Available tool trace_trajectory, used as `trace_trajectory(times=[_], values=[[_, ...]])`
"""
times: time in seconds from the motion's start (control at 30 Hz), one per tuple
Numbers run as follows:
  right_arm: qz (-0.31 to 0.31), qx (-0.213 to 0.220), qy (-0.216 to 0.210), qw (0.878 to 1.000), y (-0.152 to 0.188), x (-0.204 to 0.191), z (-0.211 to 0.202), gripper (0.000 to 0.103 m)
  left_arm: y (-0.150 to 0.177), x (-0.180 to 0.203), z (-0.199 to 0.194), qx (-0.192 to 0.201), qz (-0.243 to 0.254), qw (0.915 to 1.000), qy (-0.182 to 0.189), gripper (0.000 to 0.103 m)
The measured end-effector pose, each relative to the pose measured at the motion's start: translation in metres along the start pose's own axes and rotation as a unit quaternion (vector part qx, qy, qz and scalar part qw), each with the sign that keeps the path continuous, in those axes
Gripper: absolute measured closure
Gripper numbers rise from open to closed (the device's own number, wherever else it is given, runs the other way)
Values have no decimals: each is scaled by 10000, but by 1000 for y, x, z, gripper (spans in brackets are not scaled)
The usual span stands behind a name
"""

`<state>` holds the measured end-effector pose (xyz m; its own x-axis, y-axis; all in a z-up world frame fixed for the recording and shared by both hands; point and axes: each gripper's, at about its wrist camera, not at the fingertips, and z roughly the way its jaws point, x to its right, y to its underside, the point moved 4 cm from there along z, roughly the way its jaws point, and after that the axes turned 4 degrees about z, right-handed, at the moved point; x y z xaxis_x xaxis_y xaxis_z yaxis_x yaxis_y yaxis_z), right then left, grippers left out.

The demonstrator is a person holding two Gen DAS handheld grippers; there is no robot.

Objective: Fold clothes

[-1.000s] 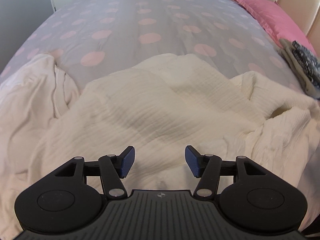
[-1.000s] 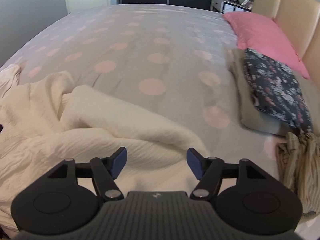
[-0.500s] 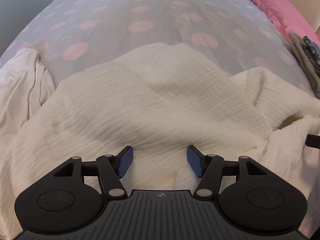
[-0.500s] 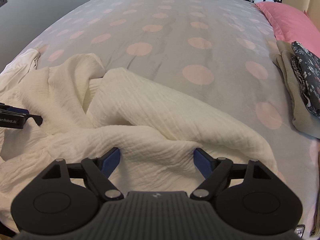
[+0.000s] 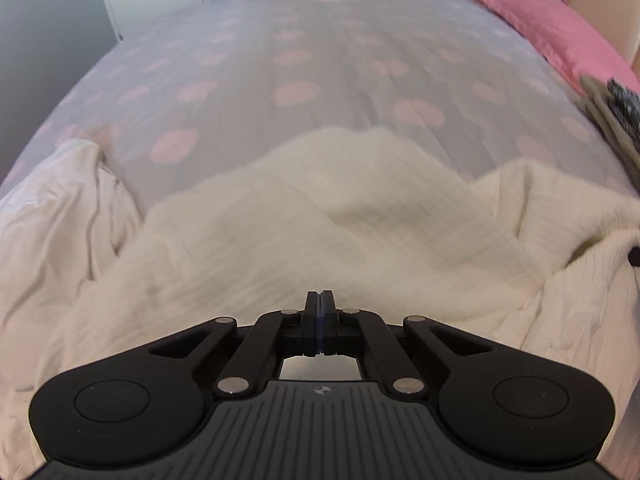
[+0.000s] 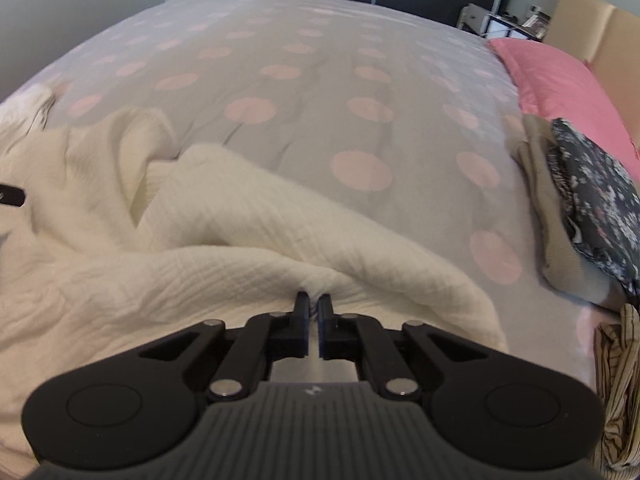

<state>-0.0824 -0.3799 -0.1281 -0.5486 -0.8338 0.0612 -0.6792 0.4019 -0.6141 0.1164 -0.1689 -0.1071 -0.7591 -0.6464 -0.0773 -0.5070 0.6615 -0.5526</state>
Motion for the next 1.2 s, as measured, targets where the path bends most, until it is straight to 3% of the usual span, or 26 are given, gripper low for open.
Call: trace_trajectory(times=[0.13, 0.2, 0.27, 0.3, 0.5, 0.7, 0.8, 0.9, 1.2], values=[[278, 216, 224, 9991, -8, 16, -12, 101, -1, 0, -11, -172, -41, 9975, 688, 103], [337, 270, 494, 9978, -10, 23, -14, 102, 3, 6, -19, -128, 90, 9956, 925, 86], [434, 334, 879, 9946, -12, 32, -16, 102, 8, 12, -27, 12, 305, 9947, 982, 49], [471, 379, 1098, 9921, -13, 37, -18, 102, 10, 13, -29, 48, 376, 9946, 965, 46], [1263, 560, 2062, 9687, -23, 92, -27, 103, 22, -2, -24, -174, 130, 9963, 830, 46], [1860, 751, 2841, 9376, -30, 139, -45, 103, 20, 1, -22, -83, 184, 9966, 800, 40], [1893, 595, 2714, 9418, -28, 146, -41, 103, 18, 16, -21, -126, 464, 9944, 943, 40], [1837, 402, 2480, 9503, -23, 140, -34, 103, 20, 37, -19, -116, 1081, 9893, 972, 40], [1688, 308, 2228, 9597, -22, 127, -25, 102, 52, 79, 22, -361, 2637, 9627, 484, 42]])
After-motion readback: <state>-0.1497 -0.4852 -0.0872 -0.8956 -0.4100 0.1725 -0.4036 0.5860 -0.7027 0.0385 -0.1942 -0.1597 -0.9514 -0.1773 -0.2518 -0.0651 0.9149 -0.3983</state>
